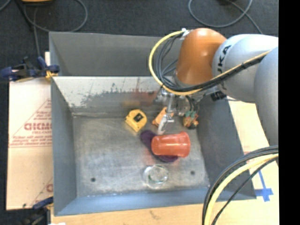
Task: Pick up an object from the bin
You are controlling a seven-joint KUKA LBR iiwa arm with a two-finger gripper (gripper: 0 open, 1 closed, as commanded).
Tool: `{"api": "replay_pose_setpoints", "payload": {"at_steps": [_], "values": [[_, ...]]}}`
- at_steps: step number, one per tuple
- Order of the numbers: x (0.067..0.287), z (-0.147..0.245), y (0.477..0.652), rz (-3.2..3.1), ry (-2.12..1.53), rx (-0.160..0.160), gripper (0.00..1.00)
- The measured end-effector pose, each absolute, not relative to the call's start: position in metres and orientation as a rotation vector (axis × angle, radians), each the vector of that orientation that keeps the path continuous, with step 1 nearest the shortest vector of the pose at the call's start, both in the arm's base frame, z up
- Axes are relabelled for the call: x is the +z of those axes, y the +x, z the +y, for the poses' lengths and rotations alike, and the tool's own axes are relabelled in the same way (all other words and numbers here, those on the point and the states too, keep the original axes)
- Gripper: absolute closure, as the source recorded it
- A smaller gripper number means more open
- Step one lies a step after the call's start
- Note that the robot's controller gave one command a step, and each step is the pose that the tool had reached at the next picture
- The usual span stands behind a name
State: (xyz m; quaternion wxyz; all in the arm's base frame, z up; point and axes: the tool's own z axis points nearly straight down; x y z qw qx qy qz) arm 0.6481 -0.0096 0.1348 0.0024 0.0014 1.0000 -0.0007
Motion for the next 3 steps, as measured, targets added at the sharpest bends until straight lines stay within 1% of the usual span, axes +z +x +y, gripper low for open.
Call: {"api": "replay_pose_setpoints", "payload": {"at_steps": [1, 2, 3], "values": [[0.096, -0.029, 0.584, 3.133, -0.011, -0.001, 0.00], [0.080, -0.040, 0.559, 3.137, -0.050, 0.005, 0.00], [0.077, -0.050, 0.578, 3.149, 0.236, 0.005, 0.00]]}}
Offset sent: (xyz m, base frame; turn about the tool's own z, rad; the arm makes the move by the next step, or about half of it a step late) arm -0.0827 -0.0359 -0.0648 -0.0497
